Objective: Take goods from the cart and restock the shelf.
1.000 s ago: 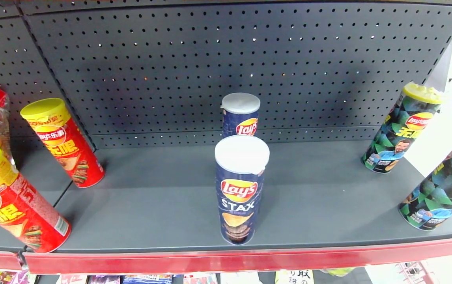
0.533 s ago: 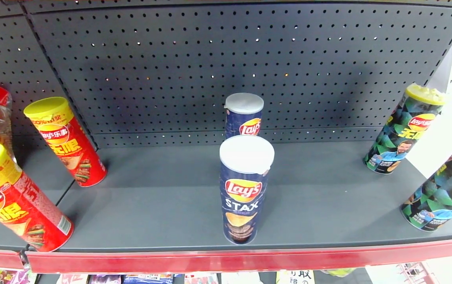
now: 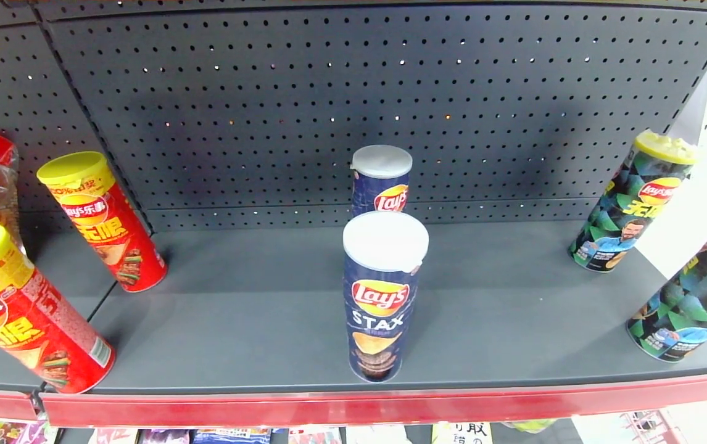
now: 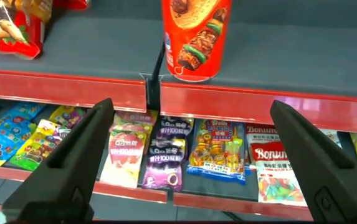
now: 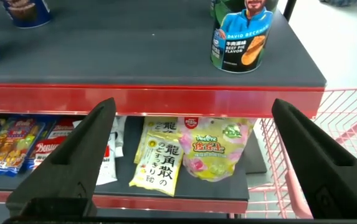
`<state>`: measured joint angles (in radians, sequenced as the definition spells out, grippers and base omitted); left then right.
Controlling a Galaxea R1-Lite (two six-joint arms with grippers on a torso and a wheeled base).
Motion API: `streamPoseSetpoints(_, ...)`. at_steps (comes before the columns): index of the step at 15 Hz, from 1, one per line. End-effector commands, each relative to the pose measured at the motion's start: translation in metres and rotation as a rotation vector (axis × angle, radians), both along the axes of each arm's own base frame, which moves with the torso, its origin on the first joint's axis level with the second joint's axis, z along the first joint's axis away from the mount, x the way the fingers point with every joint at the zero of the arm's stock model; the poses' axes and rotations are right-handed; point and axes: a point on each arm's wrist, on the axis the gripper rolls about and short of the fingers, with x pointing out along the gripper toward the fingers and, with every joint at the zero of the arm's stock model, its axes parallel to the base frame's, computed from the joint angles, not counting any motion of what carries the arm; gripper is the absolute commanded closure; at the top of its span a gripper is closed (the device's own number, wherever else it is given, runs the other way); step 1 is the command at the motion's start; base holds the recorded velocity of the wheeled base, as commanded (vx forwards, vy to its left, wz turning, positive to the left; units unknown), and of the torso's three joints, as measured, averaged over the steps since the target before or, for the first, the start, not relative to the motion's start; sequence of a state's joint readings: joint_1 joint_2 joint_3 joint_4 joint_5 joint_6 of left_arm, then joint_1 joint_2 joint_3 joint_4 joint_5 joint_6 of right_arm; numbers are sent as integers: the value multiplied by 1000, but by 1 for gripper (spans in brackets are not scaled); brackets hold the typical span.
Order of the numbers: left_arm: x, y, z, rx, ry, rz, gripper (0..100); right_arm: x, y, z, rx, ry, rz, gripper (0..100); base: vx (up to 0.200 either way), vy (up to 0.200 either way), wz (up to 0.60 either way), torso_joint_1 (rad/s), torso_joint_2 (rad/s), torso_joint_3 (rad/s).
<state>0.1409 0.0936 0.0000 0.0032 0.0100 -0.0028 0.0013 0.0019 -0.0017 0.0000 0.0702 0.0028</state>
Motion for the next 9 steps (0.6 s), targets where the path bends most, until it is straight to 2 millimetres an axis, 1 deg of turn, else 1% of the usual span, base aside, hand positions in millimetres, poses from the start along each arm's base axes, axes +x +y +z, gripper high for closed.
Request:
streamPoseSetpoints(1,0,0,0,0,1,1,0,0,0,0,-1,0,2,0,0,0,0,0,0,0)
streamPoseSetpoints(9,0,0,0,0,1,1,0,0,0,0,-4,0,-16,0,0,0,0,0,0,0)
